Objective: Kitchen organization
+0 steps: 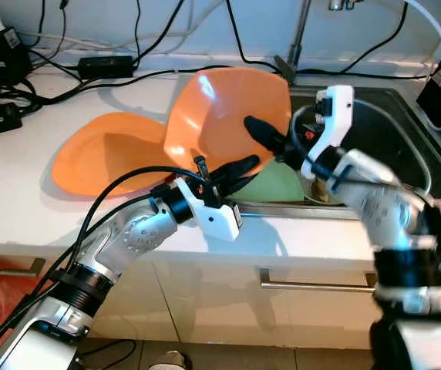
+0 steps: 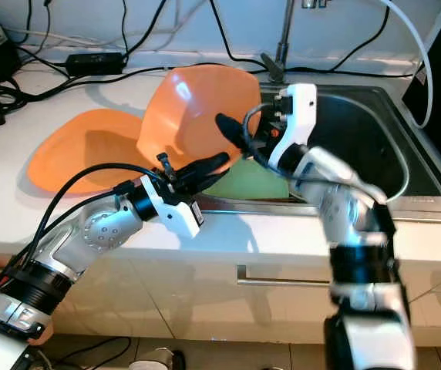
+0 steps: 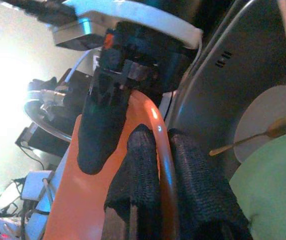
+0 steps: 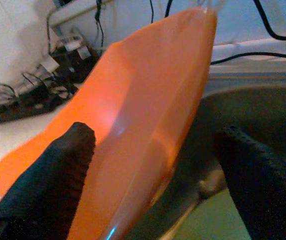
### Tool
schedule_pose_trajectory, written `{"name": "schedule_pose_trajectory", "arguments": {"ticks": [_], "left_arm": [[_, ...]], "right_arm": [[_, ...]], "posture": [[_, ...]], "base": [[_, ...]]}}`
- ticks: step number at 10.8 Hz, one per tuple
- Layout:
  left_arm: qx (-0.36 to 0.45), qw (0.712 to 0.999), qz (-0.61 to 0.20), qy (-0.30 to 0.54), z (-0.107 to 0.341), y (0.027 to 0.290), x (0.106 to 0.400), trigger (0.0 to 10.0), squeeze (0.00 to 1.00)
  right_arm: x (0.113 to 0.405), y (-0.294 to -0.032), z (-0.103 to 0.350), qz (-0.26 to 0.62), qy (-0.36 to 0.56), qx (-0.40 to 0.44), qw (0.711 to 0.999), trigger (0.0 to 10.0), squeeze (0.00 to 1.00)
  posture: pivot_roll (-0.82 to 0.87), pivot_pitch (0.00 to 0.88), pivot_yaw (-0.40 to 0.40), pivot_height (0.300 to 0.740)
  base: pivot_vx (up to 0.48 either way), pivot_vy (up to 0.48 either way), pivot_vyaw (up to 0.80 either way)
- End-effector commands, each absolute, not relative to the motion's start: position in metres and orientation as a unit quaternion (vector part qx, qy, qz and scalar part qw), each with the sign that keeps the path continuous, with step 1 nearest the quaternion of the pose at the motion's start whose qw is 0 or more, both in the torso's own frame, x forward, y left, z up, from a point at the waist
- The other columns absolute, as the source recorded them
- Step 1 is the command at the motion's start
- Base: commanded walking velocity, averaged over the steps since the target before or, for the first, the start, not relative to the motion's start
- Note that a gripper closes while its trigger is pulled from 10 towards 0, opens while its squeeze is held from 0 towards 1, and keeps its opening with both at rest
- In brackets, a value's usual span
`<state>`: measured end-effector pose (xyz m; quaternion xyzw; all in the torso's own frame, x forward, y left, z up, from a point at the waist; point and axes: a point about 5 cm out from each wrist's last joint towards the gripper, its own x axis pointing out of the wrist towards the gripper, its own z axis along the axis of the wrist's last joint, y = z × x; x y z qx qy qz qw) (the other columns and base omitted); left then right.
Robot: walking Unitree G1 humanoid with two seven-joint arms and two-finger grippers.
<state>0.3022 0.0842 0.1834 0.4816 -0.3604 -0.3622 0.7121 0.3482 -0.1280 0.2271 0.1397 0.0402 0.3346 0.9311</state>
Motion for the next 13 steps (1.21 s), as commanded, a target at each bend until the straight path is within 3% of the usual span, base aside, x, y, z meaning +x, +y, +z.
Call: {"name": "schedule_pose_trajectory", "arguments": {"ticks": [1,3,7,13], "left_arm": [[0.477,0.684,-0.371,-0.41,0.197,0.076,0.295,0.0,0.0],[0.481,0.676,-0.381,-0.408,0.192,0.078,0.292,0.0,0.0],[0.493,0.661,-0.393,-0.407,0.187,0.075,0.291,0.0,0.0],[0.502,0.663,-0.384,-0.402,0.186,0.08,0.294,0.0,0.0]], "right_arm": [[0.351,-0.128,0.229,0.34,0.055,0.119,0.931,2.1,0.0],[0.353,-0.13,0.232,0.346,0.069,0.103,0.93,1.8,0.0],[0.363,-0.153,0.232,0.354,0.123,0.02,0.927,0.0,0.0],[0.366,-0.157,0.229,0.364,0.144,0.012,0.92,0.0,0.0]], "posture": [[0.21,0.069,0.017,0.74],[0.21,0.073,0.018,0.74],[0.2,0.082,0.018,0.74],[0.21,0.081,0.025,0.74]], "base": [[0.0,0.0,0.0],[0.0,0.0,0.0],[0.0,0.0,0.0],[0.0,0.0,0.0]]}}
